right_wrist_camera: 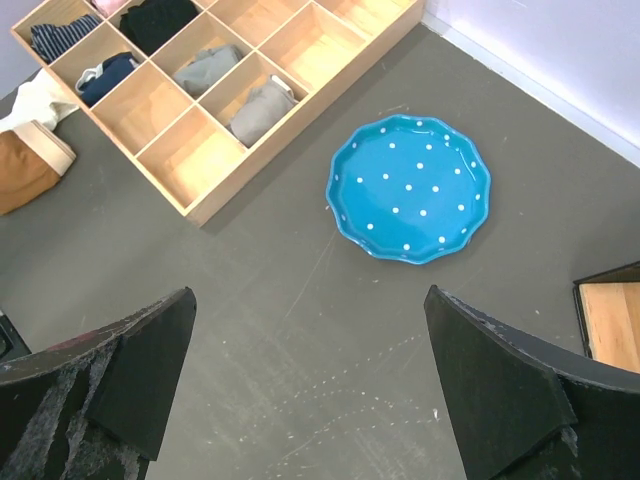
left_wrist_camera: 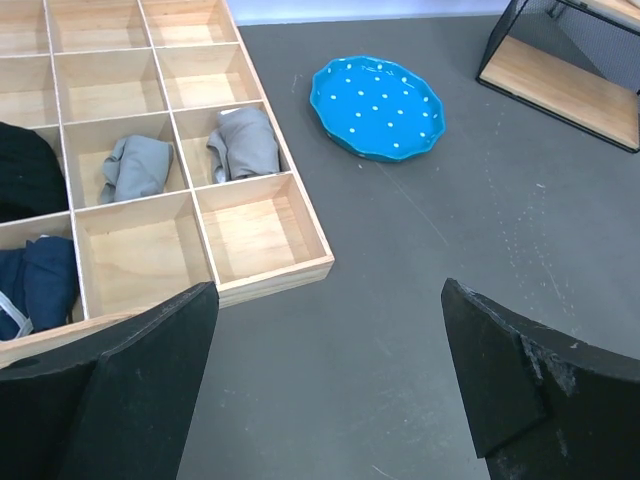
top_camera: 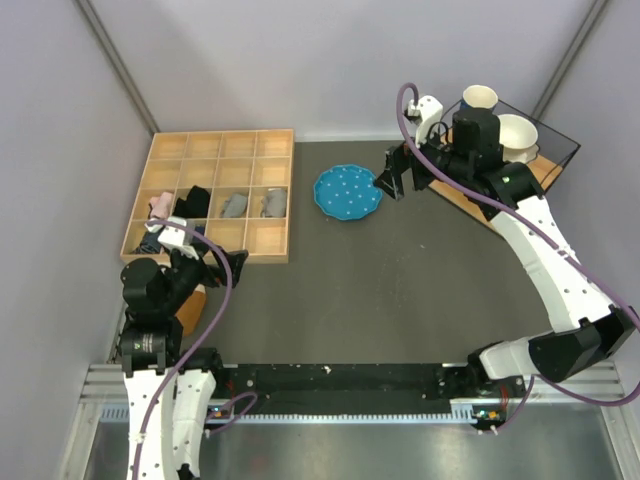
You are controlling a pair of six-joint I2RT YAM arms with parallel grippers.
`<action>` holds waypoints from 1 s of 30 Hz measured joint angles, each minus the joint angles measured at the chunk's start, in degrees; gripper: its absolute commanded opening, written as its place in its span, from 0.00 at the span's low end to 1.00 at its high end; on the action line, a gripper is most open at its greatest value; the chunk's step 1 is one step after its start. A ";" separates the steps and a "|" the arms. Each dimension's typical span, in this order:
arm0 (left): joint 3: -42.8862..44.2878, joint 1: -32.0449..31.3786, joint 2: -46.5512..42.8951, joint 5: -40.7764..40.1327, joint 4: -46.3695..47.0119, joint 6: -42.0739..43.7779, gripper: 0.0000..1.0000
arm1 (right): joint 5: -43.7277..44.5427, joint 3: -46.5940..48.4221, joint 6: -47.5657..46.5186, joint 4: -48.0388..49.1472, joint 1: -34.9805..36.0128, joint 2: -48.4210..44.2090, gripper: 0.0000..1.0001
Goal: Roll the underwear
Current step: Pick up the underwear from the corner of the board.
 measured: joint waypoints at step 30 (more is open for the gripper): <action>-0.68 4.61 20.74 -18.82 -1.84 -4.72 0.97 | -20.57 -19.91 -16.59 -2.27 -0.07 1.57 0.99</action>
